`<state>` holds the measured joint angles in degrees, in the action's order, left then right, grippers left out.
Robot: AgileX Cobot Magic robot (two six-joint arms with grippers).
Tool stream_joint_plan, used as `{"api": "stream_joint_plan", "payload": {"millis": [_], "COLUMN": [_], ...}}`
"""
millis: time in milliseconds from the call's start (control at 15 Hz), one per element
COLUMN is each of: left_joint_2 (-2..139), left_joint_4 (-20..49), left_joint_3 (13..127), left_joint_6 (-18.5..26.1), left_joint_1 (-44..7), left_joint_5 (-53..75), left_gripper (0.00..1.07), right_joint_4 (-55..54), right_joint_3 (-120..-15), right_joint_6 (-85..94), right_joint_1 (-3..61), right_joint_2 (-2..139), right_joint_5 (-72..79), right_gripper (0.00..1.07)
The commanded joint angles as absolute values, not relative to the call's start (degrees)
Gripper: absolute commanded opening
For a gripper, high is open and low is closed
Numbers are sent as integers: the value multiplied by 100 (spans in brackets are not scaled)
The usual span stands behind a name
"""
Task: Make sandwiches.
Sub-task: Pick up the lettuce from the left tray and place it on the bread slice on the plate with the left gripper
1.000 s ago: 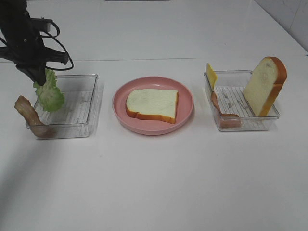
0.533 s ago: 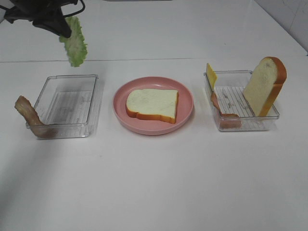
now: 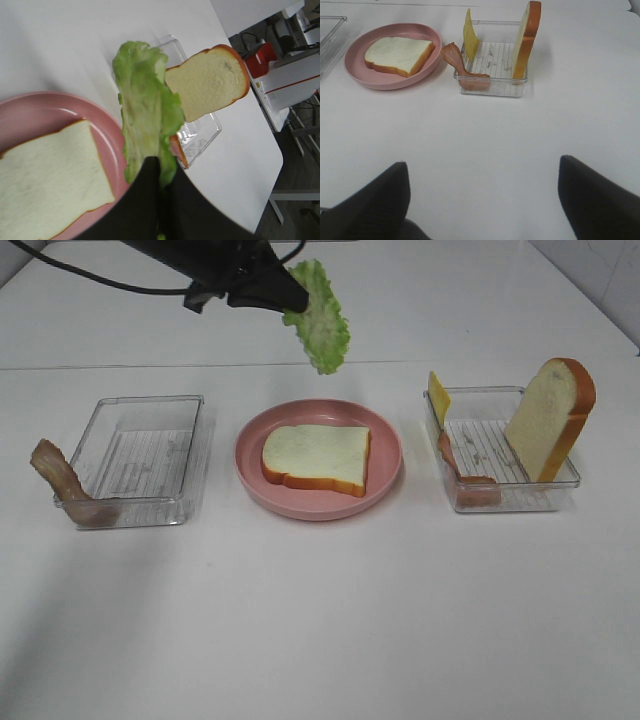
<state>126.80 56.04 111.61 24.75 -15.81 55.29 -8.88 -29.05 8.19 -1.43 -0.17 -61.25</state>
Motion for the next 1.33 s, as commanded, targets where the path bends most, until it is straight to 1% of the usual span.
{"api": "stream_joint_plan", "payload": {"millis": [67, 267, 600, 667, 800, 867, 1000, 1067, 1133, 1200, 1267, 1333], "left_joint_2": [12977, 13407, 13814, 13837, 13854, 13854, 13854, 13854, 13854, 13854, 13854, 13854], "left_joint_4": [6028, 6039, 5930, 5810, 5225, 4664, 4286, 4171, 4171, 4005, 3988, 3965], "left_joint_3": [11178, 11178, 11178, 11178, 11178, 11178, 11178, 11178, 11178, 11178, 11178, 11178], "left_joint_6": [2687, 2636, 2624, 2630, 2624, 2332, 1822, 1679, 1679, 1576, 1576, 1576], "left_joint_1": [-1874, -2097, -2108, -2108, -2108, -2108, -2108, -2108, -2108, -2108, -2108, -2108], "left_joint_5": [5334, 5432, 5609, 5609, 5563, 5460, 5288, 5208, 5208, 5185, 5174, 5162], "left_gripper": [0, 0, 0, 0, 0, 0, 0, 0, 0, 5, 14, 31], "right_joint_4": [-911, -911, -911, -911, -911, -911, -911, -911, -911, -911, -911, -911], "right_joint_3": [-2893, -2893, -2893, -2893, -2893, -2893, -2893, -2893, -2893, -2893, -2893, -2893], "right_joint_6": [785, 785, 785, 785, 785, 785, 785, 785, 785, 785, 785, 785], "right_joint_1": [-178, -178, -178, -178, -178, -178, -178, -178, -178, -178, -178, -178], "right_joint_2": [-97, -97, -97, -97, -97, -97, -97, -97, -97, -97, -97, -97], "right_joint_5": [-6079, -6079, -6079, -6079, -6079, -6079, -6079, -6079, -6079, -6079, -6079, -6079], "right_gripper": [78, 78, 78, 78, 78, 78, 78, 78, 78, 78, 78, 78]}}
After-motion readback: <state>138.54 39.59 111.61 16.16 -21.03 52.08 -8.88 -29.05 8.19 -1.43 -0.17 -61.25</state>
